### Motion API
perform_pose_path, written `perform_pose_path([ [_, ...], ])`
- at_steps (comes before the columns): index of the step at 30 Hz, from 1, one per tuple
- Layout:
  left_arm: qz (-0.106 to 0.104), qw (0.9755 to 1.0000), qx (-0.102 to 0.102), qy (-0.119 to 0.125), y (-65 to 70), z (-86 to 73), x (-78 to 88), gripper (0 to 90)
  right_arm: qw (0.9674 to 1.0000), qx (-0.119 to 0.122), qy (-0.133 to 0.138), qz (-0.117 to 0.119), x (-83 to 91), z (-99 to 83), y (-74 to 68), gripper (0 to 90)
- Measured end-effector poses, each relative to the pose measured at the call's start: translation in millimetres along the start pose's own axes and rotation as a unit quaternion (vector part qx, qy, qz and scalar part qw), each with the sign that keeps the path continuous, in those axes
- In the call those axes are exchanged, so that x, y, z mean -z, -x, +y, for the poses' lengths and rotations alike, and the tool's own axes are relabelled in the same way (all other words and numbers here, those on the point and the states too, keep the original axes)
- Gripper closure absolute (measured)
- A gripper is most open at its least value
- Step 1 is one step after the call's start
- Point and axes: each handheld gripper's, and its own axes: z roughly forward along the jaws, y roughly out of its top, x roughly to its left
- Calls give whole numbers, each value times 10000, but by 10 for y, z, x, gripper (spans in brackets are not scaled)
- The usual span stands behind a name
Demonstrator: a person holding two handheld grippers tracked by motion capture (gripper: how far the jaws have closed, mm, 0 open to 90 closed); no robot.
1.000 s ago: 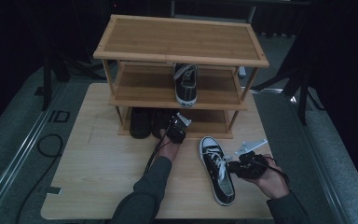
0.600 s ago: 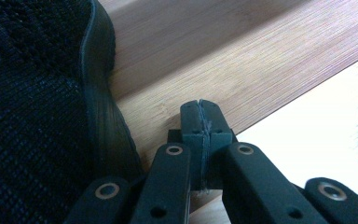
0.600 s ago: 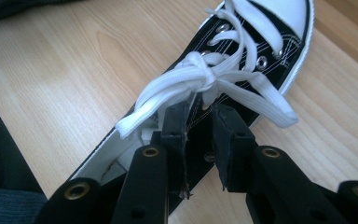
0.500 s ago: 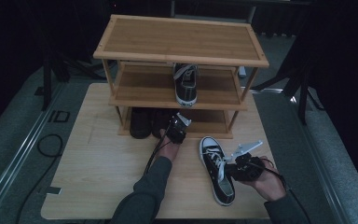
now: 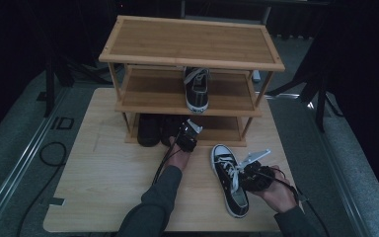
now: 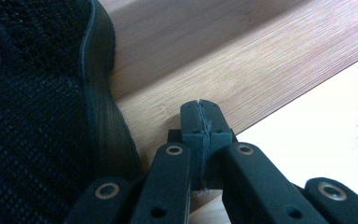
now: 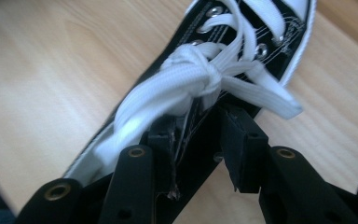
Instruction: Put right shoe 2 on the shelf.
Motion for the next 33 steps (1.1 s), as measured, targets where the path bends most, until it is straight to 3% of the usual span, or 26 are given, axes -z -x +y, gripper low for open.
perform_pose_path([
  [4, 0, 10000, -2, 2, 0, 0, 0, 896, 10000, -8, -25, -73, -58, 21, 3, 675],
  [8, -4, 10000, 4, 2, 0, -1, 0, 896, 9999, 0, -145, -54, -100, 36, 0, 792],
  [12, 0, 10000, 6, 12, 0, -2, -1, 896, 9998, -33, -174, -18, -78, 33, 29, 831],
  [16, -8, 10000, -6, 20, -1, -4, -1, 896, 9998, -124, -132, 94, -75, 18, 59, 834],
  [27, 1, 10000, 0, 18, 0, -4, -1, 896, 9997, -137, -137, 113, -70, 19, 62, 833],
  [33, -2, 10000, -4, 37, -1, -7, -2, 896, 9993, -283, -77, 228, -45, -4, 120, 864],
])
